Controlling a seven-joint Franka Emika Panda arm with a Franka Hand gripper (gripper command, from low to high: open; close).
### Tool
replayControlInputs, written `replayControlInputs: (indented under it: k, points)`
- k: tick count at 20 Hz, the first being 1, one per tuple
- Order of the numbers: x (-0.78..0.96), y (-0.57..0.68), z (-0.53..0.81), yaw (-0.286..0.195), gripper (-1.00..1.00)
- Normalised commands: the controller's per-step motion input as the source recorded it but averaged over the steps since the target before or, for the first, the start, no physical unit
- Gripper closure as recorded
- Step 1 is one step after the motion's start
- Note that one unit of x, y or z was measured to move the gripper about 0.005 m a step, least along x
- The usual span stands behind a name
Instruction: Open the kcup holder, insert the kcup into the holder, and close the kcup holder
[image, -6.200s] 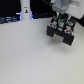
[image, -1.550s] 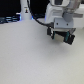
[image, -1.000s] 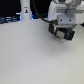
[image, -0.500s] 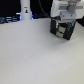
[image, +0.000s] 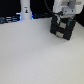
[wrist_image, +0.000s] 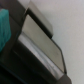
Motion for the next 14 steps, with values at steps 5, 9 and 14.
replayControlInputs:
  k: [5,9,14]
  points:
    - [-0.07,0.19,0.63,0.045,-1.0]
    - [0.18,0.06,0.98,0.001,-1.0]
    - [0.06,0.0,0.12,-0.004,-1.0]
